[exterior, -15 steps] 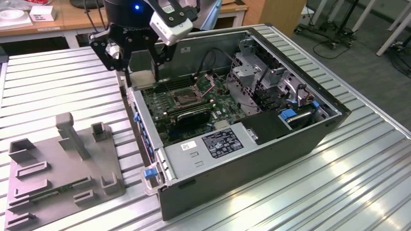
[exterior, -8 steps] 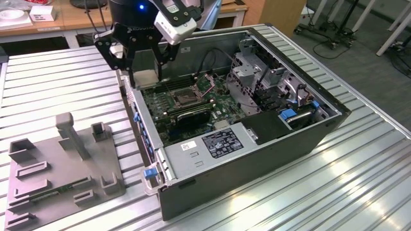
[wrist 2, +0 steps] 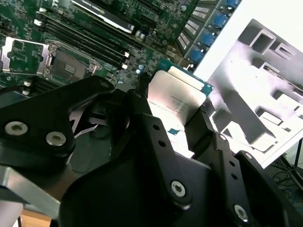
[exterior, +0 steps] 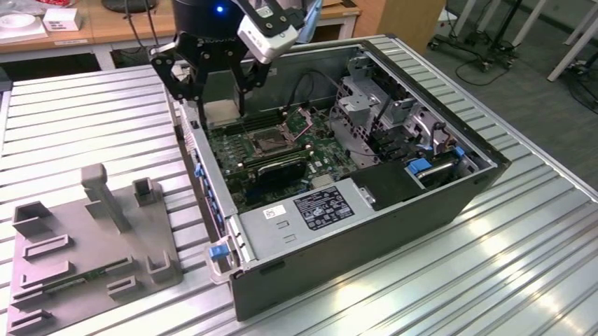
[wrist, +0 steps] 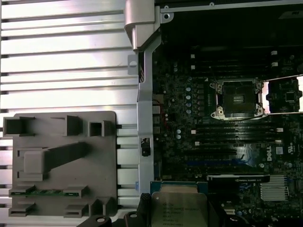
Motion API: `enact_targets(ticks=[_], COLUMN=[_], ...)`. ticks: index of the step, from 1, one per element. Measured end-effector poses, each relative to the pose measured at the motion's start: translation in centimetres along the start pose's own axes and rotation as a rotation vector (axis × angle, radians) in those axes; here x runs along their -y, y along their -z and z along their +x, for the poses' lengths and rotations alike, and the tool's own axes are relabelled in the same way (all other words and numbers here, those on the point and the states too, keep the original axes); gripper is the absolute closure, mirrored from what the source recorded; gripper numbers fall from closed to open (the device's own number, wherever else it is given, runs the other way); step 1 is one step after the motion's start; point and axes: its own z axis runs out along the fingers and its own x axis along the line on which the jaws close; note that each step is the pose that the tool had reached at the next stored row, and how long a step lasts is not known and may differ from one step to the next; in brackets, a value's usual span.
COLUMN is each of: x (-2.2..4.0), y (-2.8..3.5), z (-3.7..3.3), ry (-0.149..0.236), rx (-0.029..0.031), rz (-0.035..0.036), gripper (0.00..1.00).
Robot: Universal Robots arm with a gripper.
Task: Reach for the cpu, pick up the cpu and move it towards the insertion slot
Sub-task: 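Pick up the cpu and move it towards the insertion slot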
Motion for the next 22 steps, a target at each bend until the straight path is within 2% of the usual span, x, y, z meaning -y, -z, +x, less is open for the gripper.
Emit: enact_targets(ticks=[9,13,16,22], x=[-0.08,-0.28,-0.37,-0.40], y=[-0.02,-0.06,-0.08,-0.08], z=[-1.70,-2.94,-3.59,-3.90], ry=[-0.001,-0.001,0.000,-0.001], rx=[-0.0001,0.0000,0.0000,0.0000], rz=[0.0001,0.0000,0.0000,0.0000], gripper=[0.45,0.45,0.45,0.45])
